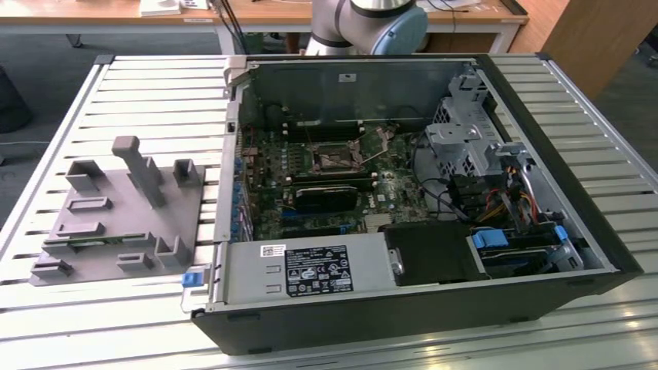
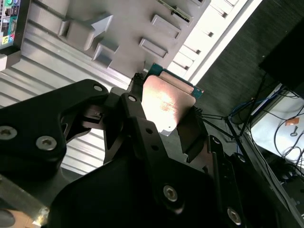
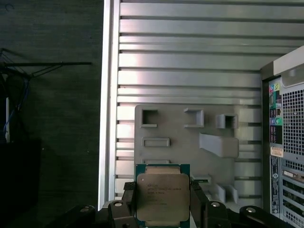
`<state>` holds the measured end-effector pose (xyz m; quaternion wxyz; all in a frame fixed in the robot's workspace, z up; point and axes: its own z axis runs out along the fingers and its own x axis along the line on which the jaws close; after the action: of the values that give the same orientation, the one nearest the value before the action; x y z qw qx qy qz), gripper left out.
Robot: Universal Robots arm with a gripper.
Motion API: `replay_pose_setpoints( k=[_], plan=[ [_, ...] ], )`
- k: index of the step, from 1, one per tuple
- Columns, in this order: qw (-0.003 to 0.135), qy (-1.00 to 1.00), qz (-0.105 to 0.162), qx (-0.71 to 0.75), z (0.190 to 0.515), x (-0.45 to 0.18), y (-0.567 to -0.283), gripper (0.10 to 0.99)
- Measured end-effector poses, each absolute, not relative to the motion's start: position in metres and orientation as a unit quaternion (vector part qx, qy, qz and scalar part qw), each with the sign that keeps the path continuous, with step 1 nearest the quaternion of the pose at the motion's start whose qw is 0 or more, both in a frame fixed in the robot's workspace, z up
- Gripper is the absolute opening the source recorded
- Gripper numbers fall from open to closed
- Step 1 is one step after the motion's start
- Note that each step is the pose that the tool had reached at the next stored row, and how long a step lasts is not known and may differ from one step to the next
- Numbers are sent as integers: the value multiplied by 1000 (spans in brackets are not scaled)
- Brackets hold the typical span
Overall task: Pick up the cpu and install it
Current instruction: 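Pick up the cpu and move it towards the insertion slot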
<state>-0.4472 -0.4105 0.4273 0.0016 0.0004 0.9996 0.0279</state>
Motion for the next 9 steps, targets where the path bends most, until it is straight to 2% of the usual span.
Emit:
replay_pose_setpoints(
  k=[9],
  plan=[
    [2, 1000, 28, 1, 429, -436, -410, 541]
  ],
)
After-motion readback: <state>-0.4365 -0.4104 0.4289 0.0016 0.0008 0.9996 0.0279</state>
